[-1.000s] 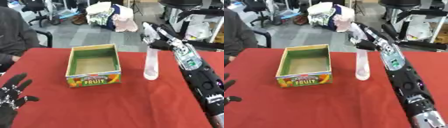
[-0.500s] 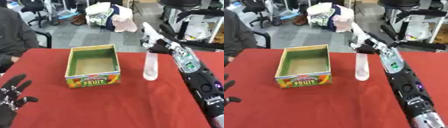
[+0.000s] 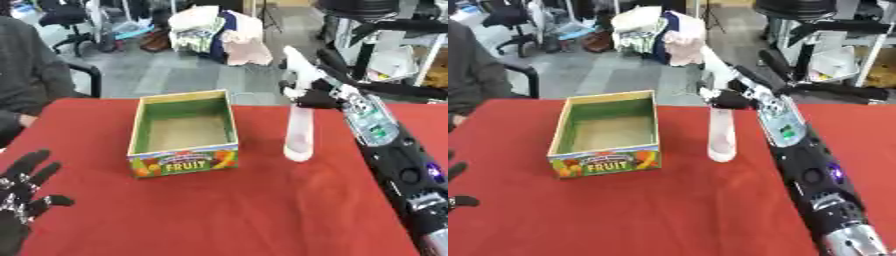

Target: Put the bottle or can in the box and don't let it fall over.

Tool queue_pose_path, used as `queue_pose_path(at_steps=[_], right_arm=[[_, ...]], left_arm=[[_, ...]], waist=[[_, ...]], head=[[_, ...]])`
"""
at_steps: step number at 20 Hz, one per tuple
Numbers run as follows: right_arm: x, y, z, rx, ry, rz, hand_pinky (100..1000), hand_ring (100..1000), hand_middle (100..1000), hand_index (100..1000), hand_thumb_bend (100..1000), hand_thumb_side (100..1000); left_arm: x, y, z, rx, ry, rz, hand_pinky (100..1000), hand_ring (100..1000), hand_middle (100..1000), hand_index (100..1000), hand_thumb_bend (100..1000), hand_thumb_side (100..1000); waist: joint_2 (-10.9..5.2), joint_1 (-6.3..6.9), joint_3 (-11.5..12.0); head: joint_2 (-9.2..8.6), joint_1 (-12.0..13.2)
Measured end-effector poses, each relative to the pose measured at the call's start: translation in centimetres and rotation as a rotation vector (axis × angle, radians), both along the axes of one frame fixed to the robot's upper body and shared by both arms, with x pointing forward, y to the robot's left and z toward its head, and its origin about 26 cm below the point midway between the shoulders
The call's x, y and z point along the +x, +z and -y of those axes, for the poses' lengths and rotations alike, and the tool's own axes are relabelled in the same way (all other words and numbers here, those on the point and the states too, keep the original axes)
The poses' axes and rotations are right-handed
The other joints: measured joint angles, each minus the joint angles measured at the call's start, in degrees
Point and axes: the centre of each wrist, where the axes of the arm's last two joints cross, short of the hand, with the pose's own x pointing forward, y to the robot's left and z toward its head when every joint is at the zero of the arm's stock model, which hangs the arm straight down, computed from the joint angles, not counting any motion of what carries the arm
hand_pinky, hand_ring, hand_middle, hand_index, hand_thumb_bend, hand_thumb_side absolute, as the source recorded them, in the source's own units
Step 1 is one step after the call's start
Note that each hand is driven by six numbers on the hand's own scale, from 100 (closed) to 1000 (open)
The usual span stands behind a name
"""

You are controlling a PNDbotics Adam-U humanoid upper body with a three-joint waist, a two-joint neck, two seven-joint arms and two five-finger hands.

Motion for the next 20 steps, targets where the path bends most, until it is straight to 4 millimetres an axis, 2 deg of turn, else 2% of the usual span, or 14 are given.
queue_pose_path(at_steps=[5,7,14,20], right_arm=[[0.0,0.0,0.1,0.058,-0.043,0.023,676,874,820,501,100,462],[0.0,0.0,0.1,0.087,-0.060,0.028,661,852,789,473,100,470],[-0.1,0.6,0.4,0.158,-0.078,0.053,648,823,749,441,100,470],[0.0,3.0,0.1,0.182,-0.051,0.104,650,815,740,440,100,470]], left_arm=[[0.0,0.0,0.0,0.000,0.000,0.000,667,1000,1000,1000,177,892],[0.0,0.0,0.0,0.000,0.000,0.000,667,1000,1000,1000,177,891],[0.0,0.0,0.0,-0.001,0.001,0.000,667,1000,999,1000,178,890],[0.2,0.4,0.1,-0.007,-0.005,0.010,668,1000,995,1000,177,881]], waist=[[0.00,0.00,0.0],[0.00,-0.01,0.0],[0.00,-0.08,0.0],[-0.01,-0.83,1.5]], head=[[0.00,-0.2],[0.00,-0.2],[0.00,-0.3],[0.00,-1.1]])
